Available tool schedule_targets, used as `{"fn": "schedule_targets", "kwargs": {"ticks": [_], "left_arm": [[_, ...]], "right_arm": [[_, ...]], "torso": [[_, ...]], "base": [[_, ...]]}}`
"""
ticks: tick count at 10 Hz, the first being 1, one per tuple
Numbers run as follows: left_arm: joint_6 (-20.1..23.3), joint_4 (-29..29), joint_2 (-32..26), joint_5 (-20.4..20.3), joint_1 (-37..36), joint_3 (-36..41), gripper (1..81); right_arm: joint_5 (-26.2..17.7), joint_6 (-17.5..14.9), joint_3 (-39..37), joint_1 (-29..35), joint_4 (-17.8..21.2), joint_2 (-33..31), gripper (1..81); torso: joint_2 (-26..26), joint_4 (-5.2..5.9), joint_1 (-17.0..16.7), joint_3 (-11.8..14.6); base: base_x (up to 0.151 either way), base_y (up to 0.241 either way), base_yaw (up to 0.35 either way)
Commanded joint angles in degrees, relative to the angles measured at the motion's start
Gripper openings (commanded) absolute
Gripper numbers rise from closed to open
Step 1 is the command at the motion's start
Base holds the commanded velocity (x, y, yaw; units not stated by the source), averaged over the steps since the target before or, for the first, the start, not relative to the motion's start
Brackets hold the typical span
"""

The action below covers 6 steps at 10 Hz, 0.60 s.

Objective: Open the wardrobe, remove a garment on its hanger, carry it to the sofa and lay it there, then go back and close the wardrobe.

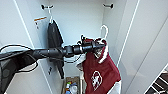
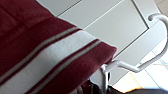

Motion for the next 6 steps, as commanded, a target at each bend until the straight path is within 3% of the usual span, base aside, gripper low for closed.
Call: {"fn": "schedule_targets", "kwargs": {"ticks": [1,6], "left_arm": [[0.6,-0.5,0.6,-3.2,-10.9,1.0,1.0],[0.6,-0.5,1.1,-3.2,-10.1,1.0,1.0]], "right_arm": [[-3.1,-0.2,0.2,0.9,0.1,0.1,81.1],[-3.1,-0.2,0.4,1.0,0.1,0.1,81.1]], "torso": [[0.0,0.02,0.0,0.0],[0.0,0.00,-0.1,0.0]], "base": [[-0.111,0.000,0.000],[-0.122,0.000,0.000]]}}
